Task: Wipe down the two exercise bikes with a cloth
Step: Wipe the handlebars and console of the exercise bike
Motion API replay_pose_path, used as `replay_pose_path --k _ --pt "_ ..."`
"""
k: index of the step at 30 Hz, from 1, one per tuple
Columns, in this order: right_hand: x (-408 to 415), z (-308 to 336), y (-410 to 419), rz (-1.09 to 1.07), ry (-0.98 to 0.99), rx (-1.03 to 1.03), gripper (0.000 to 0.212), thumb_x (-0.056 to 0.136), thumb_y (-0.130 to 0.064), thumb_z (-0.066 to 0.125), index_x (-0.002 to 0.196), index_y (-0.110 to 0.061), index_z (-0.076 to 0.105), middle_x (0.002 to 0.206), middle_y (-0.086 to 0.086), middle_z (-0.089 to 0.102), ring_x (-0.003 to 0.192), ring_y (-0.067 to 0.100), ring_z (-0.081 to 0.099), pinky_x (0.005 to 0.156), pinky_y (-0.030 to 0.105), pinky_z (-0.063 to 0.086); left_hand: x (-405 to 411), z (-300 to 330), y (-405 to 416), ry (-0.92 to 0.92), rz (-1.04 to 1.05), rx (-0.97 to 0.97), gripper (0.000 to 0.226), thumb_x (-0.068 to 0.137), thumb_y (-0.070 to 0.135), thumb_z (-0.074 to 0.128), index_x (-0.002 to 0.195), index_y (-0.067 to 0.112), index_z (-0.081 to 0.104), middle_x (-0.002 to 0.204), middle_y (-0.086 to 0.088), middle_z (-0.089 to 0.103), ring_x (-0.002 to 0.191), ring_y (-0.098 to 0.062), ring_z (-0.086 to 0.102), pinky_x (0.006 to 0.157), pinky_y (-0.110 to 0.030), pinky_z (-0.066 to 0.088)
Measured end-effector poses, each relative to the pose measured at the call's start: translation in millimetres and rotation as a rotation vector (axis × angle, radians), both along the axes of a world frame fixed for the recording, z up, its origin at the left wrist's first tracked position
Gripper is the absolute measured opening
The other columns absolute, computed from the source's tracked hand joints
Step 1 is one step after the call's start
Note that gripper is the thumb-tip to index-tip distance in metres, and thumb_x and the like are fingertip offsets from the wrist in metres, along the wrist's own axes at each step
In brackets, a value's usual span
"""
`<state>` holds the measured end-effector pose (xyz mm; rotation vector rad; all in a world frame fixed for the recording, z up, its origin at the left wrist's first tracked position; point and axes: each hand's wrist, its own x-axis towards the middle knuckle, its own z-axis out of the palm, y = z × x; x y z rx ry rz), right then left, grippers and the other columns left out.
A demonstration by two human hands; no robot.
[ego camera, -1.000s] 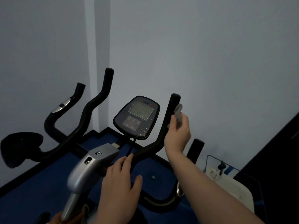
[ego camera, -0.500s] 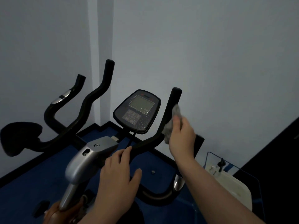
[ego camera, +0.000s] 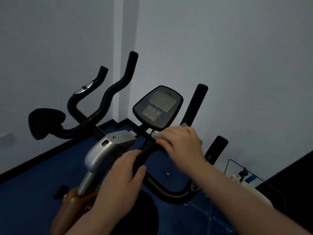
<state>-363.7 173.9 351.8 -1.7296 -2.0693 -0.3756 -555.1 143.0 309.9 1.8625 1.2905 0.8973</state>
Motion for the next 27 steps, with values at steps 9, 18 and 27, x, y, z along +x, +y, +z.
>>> replay_pose_path --k 9,18,27 --pt "-39.0 -32.0 -9.6 0.065 0.282 0.021 0.024 0.090 -0.034 0.058 0.102 -0.018 0.072 0.098 -0.004 0.064 0.098 0.015 0.051 0.088 0.031 0.042 -13.0 -27.4 -15.0 -0.152 0.253 0.024 0.023 0.088 0.035 0.047 0.100 0.052 0.055 0.099 0.032 0.059 0.087 -0.001 0.059 0.063 -0.016 0.049" --pt "-24.8 -20.5 5.3 0.167 0.186 -0.029 0.019 0.091 -0.034 0.060 0.091 -0.021 0.073 0.087 -0.007 0.068 0.086 0.011 0.059 0.111 0.035 0.033 -10.4 -42.7 -20.9 -0.311 0.431 -0.072 0.021 0.088 0.029 0.048 0.093 0.042 0.065 0.091 0.026 0.064 0.077 -0.003 0.062 0.056 -0.015 0.049" --pt "-62.2 -12.8 7.3 0.508 0.154 -0.356 0.022 0.089 -0.048 0.055 0.103 -0.032 0.064 0.095 -0.010 0.070 0.086 0.013 0.064 0.073 0.032 0.049 -11.9 -44.0 -21.1 -0.358 0.460 -0.049 0.014 0.085 0.031 0.051 0.083 0.033 0.065 0.083 0.016 0.066 0.071 -0.009 0.063 0.062 -0.028 0.050"
